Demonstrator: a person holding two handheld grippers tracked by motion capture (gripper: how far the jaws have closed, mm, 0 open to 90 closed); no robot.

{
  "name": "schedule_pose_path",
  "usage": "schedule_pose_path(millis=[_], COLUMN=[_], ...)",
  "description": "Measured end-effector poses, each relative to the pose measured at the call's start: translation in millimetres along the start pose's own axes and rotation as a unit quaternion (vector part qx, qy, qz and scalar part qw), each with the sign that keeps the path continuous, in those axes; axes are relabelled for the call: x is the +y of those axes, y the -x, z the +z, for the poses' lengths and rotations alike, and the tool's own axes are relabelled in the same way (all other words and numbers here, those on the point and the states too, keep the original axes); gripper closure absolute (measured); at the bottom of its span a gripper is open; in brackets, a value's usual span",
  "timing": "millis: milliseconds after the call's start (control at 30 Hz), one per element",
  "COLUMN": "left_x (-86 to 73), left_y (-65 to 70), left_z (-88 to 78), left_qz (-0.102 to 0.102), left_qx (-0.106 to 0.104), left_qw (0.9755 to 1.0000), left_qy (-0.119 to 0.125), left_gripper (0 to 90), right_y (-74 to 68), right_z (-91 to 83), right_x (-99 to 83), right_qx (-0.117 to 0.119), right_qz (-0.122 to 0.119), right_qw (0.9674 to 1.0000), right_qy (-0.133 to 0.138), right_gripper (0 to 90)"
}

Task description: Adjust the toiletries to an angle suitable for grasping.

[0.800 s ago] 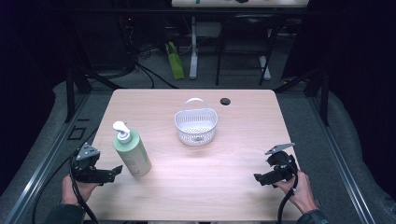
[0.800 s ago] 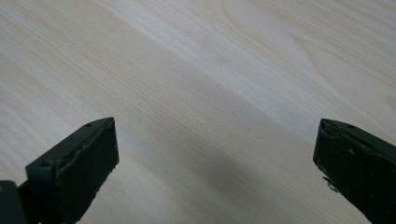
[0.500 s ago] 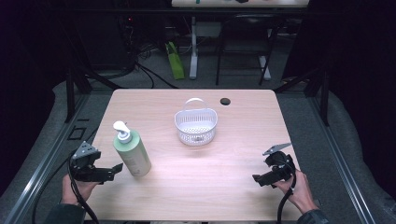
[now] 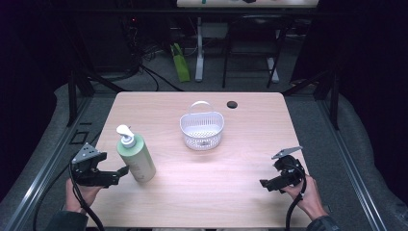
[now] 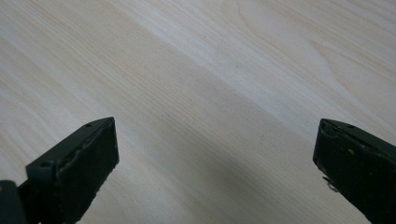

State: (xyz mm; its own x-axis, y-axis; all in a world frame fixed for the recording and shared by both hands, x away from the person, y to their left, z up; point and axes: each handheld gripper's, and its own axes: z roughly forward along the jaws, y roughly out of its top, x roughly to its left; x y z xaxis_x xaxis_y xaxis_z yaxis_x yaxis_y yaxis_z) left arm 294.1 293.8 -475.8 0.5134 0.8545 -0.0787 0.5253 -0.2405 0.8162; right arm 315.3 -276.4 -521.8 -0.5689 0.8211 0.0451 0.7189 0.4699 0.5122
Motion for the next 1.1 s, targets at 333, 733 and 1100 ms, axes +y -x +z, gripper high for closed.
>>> schedule_pose_path(millis=[333, 733, 1100], left_x=[11.9, 30.2, 46.5], left_y=[6.3, 10.6, 10.7], left_z=[-3.8, -6.8, -10.6], left_qz=[0.007, 0.016, 0.02], left_qx=[-0.013, -0.024, -0.032], left_qw=[0.9996, 0.9982, 0.9957], left_qy=[0.024, 0.053, 0.085], left_gripper=[0.0, 0.0, 0.0], right_y=[-0.4, -1.4, -2.5], right_z=[0.9, 1.6, 2.7], right_x=[0.2, 0.6, 1.2], right_qx=[0.002, 0.001, 0.002], right_qz=[-0.003, -0.008, -0.012], right_qw=[1.0, 1.0, 0.9999], right_qy=[-0.001, -0.004, -0.008], right_gripper=[0.0, 0.0, 0.0])
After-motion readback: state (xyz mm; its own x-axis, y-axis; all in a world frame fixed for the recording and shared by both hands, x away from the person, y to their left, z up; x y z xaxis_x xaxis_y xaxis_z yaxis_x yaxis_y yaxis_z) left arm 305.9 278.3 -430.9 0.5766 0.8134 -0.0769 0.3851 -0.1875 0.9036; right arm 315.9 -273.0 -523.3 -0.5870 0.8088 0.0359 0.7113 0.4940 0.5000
